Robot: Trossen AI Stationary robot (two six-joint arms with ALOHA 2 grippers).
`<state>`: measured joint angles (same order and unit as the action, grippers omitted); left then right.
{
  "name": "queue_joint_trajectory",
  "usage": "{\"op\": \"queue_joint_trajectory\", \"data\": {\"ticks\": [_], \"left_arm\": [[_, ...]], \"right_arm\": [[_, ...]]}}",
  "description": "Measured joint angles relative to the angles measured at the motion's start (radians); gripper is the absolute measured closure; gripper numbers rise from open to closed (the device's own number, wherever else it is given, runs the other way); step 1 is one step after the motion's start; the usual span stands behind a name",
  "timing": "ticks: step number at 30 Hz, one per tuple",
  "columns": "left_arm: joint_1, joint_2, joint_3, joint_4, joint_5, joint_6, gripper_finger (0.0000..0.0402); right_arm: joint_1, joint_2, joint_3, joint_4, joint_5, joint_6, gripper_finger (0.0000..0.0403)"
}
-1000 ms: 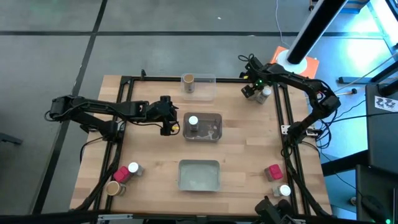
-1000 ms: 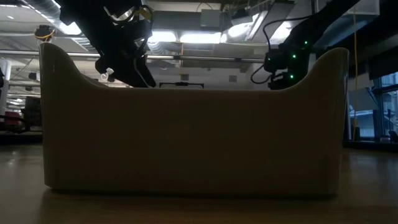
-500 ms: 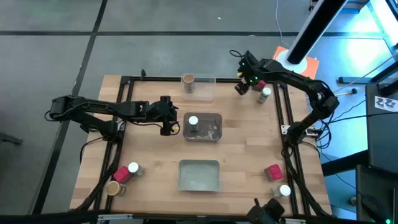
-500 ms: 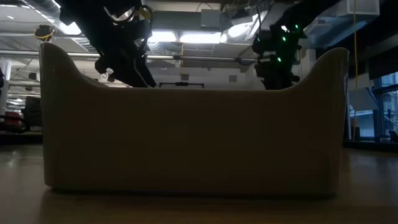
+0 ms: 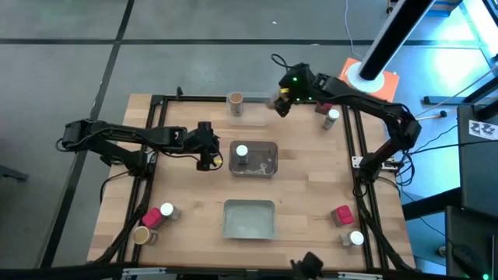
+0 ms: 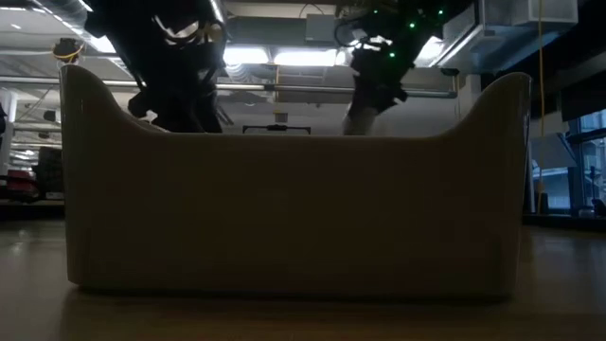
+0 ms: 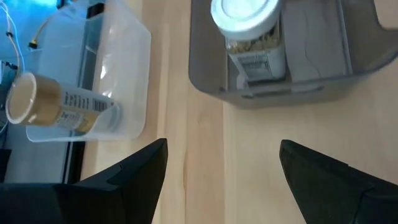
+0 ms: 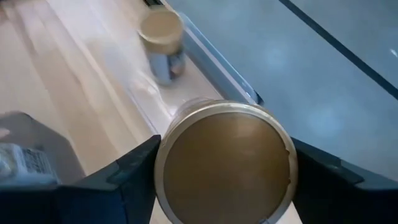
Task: Sort spices by type
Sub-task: Put the top gold seasoning bottle into the transparent bin
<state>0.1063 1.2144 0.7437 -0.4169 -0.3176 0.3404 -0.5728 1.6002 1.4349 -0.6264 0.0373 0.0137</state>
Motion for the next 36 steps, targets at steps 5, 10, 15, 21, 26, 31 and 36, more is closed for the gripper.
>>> {"op": "queue_joint_trajectory", "data": {"ticks": [5,10,15,21,26,31,36], "left_arm": [[0.023,-0.001,0.000,-0.045,0.000,-0.016,0.0108],[0.060,-0.011,0.000,-0.054,0.000,-0.039,0.0108],[0.087,-0.012,0.000,-0.042,0.000,-0.045,0.0108],[0.106,-0.012,0.000,-0.034,0.000,-0.051,0.0108],[0.106,-0.012,0.000,-0.026,0.021,-0.053,0.0108],[0.106,-0.012,0.000,-0.012,0.023,-0.053,0.0108],[0.106,-0.012,0.000,-0.012,0.023,-0.048,0.0108]], "right_arm": [[0.025,0.047,0.000,0.100,-0.005,-0.014,0.0117],[0.023,0.103,0.000,0.163,-0.011,-0.022,0.0117],[0.023,0.170,0.070,0.126,-0.010,-0.047,0.0117],[0.019,0.283,0.230,0.010,0.000,-0.073,0.0117],[0.012,0.372,0.330,-0.057,0.004,-0.079,0.0117],[0.007,0.431,0.361,-0.084,0.004,-0.093,0.0117],[0.001,0.466,0.361,-0.099,0.005,-0.095,0.0117]]}}
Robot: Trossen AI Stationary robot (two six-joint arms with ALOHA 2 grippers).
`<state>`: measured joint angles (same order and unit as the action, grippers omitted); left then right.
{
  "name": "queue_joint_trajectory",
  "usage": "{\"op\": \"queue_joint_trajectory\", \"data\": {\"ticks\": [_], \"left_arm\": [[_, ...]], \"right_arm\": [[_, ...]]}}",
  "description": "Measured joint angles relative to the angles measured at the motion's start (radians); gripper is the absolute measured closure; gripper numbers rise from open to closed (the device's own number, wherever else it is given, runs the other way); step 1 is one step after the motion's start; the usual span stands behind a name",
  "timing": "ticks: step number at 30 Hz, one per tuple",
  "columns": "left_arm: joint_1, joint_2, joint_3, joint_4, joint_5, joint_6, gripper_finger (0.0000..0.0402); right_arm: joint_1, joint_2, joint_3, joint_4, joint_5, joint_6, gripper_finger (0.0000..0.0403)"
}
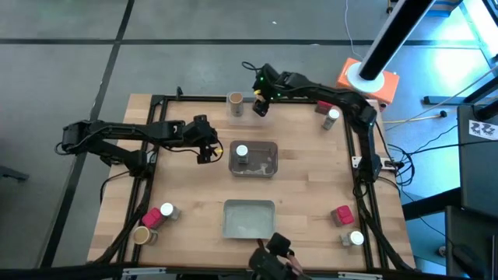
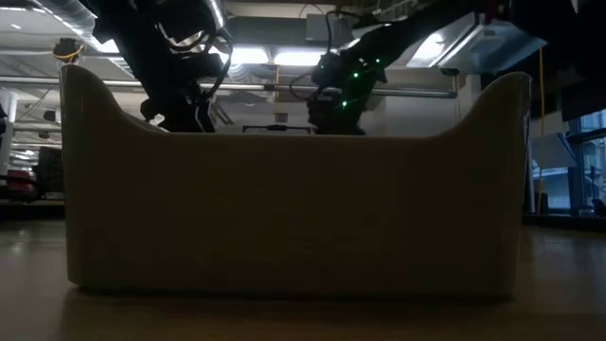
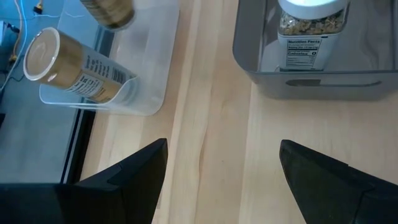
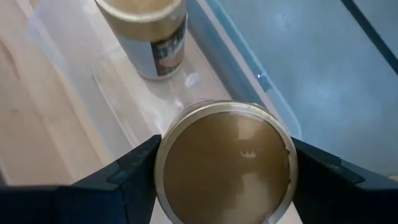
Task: Sort spices by type
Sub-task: Put the top gold seasoning bottle into the transparent bin, then put the bottom left white seasoning bottle into the black bin
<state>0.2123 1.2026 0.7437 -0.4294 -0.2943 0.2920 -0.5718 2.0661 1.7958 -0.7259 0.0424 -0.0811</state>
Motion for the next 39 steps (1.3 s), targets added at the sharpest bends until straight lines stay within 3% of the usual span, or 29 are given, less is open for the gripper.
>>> {"op": "queue_joint_trajectory", "data": {"ticks": [10,23,39], "left_arm": [[0.000,0.000,0.000,-0.003,0.000,-0.003,0.0108],[0.000,0.000,0.000,0.000,0.000,-0.019,0.0108],[-0.010,0.000,0.000,0.009,0.001,-0.089,0.0108]], "right_arm": [[0.001,0.051,0.000,0.001,0.003,-0.011,0.0113],[0.031,0.045,0.001,0.000,0.119,-0.089,0.0034],[0.160,-0.302,-0.005,-0.245,0.151,-0.051,0.0023]]}}
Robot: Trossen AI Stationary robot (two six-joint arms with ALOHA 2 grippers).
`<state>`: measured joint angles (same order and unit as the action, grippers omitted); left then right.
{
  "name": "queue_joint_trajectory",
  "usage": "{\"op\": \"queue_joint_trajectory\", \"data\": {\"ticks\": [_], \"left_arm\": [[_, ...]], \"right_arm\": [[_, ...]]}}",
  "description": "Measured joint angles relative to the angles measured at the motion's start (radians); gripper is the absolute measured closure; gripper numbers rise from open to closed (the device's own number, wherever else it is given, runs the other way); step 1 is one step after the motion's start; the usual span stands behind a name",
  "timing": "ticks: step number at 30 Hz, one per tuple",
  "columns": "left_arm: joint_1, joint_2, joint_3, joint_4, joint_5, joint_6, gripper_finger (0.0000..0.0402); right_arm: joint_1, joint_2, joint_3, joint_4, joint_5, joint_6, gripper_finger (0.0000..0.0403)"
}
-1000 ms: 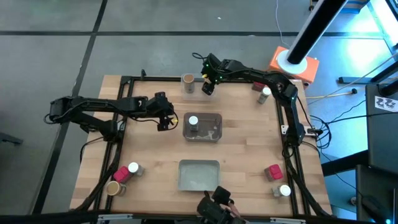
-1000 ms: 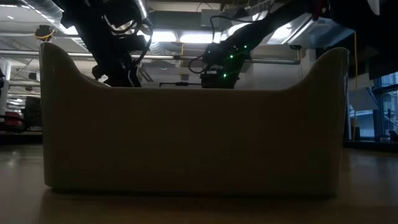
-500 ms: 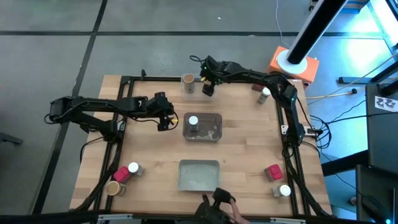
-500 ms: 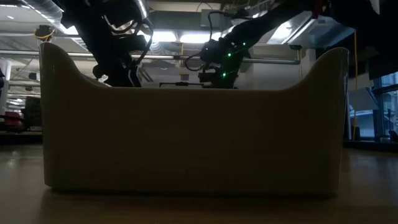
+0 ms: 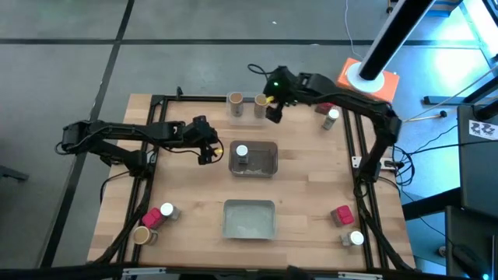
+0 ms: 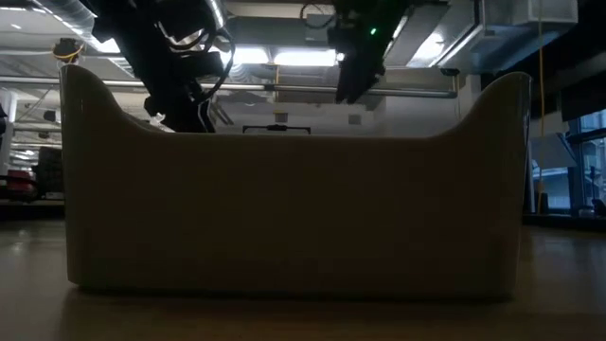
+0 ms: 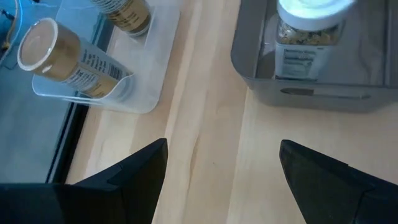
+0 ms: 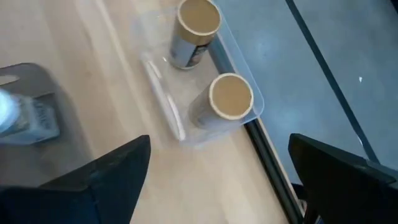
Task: Sort spices by type
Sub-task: Put the bottom left white seasoning bottle into the black bin
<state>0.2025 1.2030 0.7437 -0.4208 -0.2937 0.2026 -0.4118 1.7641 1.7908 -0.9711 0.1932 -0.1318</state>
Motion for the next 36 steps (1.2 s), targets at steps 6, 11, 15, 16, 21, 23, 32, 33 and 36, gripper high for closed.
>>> {"op": "queue_joint_trajectory", "data": {"ticks": [6,11,15,16,21,23,32,33,36], "left_arm": [[-0.020,0.000,0.002,0.018,0.000,-0.134,0.0108],[-0.090,0.000,0.015,0.011,0.000,-0.185,0.0108],[-0.169,0.000,0.070,-0.021,-0.001,-0.195,0.0108],[-0.189,0.000,0.090,-0.040,-0.001,-0.197,0.0108],[-0.286,0.000,0.194,-0.197,-0.005,-0.244,0.0108],[-0.327,0.000,0.234,-0.278,-0.006,-0.286,0.0108],[-0.563,0.004,0.372,-0.591,-0.004,-0.591,0.0108],[-0.591,0.004,0.383,-0.627,0.000,-0.639,0.0108],[-0.672,0.004,0.413,-0.710,0.030,-0.794,0.0108]], "right_arm": [[0.079,-0.150,-0.170,0.014,0.047,0.041,0.0023],[0.136,-0.320,-0.441,0.153,0.137,0.107,0.0023],[0.173,-0.446,-0.658,0.290,0.138,0.178,0.0023],[0.184,-0.472,-0.706,0.320,0.138,0.195,0.0023],[0.236,-0.565,-0.893,0.454,0.136,0.298,0.0023],[0.258,-0.579,-0.936,0.460,0.135,0.335,0.0023],[0.288,-0.584,-1.036,0.596,0.145,0.401,0.0023],[0.288,-0.584,-1.040,0.607,0.146,0.401,0.0023],[0.288,-0.584,-1.041,0.642,0.157,0.401,0.0023]]}}
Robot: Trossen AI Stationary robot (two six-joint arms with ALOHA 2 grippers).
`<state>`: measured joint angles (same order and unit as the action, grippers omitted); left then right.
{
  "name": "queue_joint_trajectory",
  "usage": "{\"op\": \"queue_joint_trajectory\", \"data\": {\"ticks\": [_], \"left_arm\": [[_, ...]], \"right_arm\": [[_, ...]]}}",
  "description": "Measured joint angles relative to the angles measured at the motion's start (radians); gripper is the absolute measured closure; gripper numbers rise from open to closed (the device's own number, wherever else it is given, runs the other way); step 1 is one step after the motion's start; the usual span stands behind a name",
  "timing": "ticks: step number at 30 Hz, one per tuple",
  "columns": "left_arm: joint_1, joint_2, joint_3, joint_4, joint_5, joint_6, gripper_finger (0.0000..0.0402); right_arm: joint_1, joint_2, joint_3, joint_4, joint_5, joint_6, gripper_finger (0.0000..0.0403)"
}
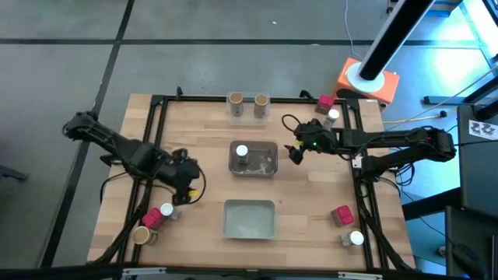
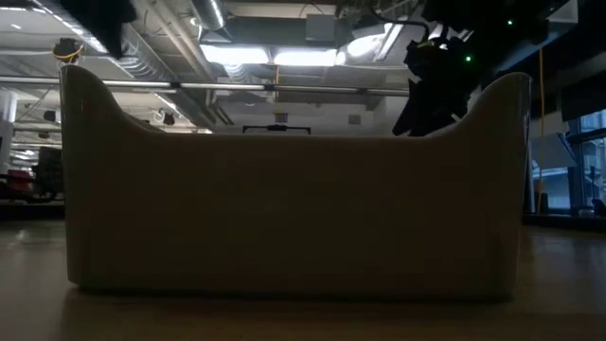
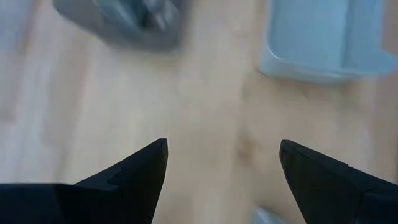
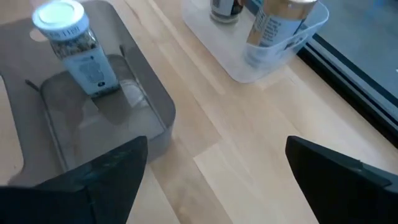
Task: Sort spices by type
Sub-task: Put the bottom left white seasoning bottle into the black bin
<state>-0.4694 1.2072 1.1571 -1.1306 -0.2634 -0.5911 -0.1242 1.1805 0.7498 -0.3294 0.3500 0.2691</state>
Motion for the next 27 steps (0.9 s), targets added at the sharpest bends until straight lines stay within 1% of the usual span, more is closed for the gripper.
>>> {"op": "queue_joint_trajectory", "data": {"ticks": [5,9,12,17,22,27], "left_arm": [[-0.121,0.001,0.008,-0.063,0.147,-0.273,0.0108],[-0.213,0.003,0.008,-0.135,0.189,-0.460,0.0108],[-0.278,0.003,0.008,-0.158,0.189,-0.548,0.0108],[-0.367,0.005,-0.007,-0.153,0.118,-0.557,0.0108],[-0.423,0.006,-0.071,-0.105,0.113,-0.561,0.0108],[-0.447,0.006,-0.128,-0.056,0.113,-0.554,0.0108]], "right_arm": [[0.000,0.000,0.000,0.031,-0.001,-0.003,0.0023],[0.000,0.000,0.000,0.031,-0.001,-0.003,0.0023],[0.000,0.000,0.000,0.030,-0.001,-0.003,0.0023],[0.000,0.000,0.000,0.031,-0.002,-0.004,0.0023],[0.000,0.000,0.000,0.023,-0.008,-0.004,0.0023],[0.000,0.001,0.000,0.022,-0.010,-0.004,0.0023]]}}
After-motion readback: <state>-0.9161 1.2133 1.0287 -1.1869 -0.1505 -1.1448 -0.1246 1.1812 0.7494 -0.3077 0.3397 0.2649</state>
